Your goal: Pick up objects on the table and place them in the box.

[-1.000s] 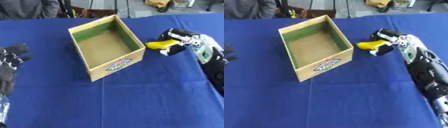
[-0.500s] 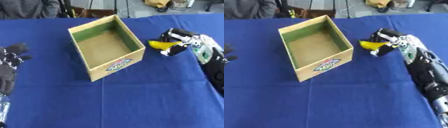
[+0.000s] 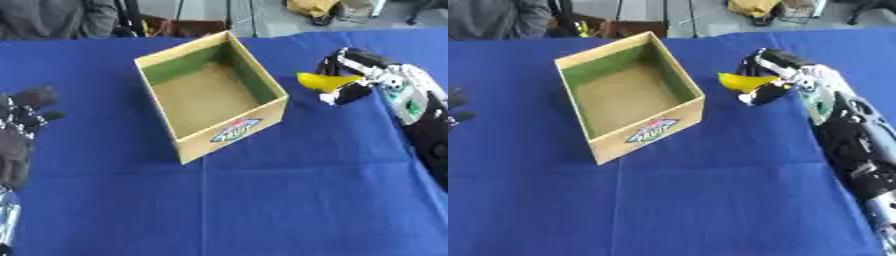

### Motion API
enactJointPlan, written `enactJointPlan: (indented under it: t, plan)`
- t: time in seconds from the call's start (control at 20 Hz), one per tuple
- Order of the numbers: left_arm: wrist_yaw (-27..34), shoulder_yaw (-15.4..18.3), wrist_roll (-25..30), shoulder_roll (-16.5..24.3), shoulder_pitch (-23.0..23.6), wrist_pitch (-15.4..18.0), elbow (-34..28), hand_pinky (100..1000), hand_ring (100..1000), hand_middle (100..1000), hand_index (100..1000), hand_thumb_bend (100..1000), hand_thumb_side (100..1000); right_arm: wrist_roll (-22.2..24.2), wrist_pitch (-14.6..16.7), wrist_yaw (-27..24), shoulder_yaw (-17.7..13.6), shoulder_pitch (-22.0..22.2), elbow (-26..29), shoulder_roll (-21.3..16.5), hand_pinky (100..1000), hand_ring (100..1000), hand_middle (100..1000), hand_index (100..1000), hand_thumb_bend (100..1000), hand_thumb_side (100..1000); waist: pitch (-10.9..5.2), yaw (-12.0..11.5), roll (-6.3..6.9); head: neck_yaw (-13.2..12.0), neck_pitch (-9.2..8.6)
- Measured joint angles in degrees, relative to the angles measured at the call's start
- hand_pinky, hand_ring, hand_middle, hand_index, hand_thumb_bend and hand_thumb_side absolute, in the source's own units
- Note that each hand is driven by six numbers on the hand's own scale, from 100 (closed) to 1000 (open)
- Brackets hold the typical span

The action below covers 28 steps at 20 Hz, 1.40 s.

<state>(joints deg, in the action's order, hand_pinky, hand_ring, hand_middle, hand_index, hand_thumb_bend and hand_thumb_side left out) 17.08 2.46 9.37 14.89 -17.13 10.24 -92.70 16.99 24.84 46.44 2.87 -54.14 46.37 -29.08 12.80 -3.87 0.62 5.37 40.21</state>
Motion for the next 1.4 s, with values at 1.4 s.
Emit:
enactJointPlan:
  t: [1.4]
  plan:
    - [0.62,-1.21,1.39,-1.36,-1.10,-0.46,-0.01,741,807,739,686,444,1000,7.00,2.96,-0.85,4.56,-7.19,0.02,16.51,725,517,471,558,151,319,0.12,-6.43,0.68,2.59,-0.04]
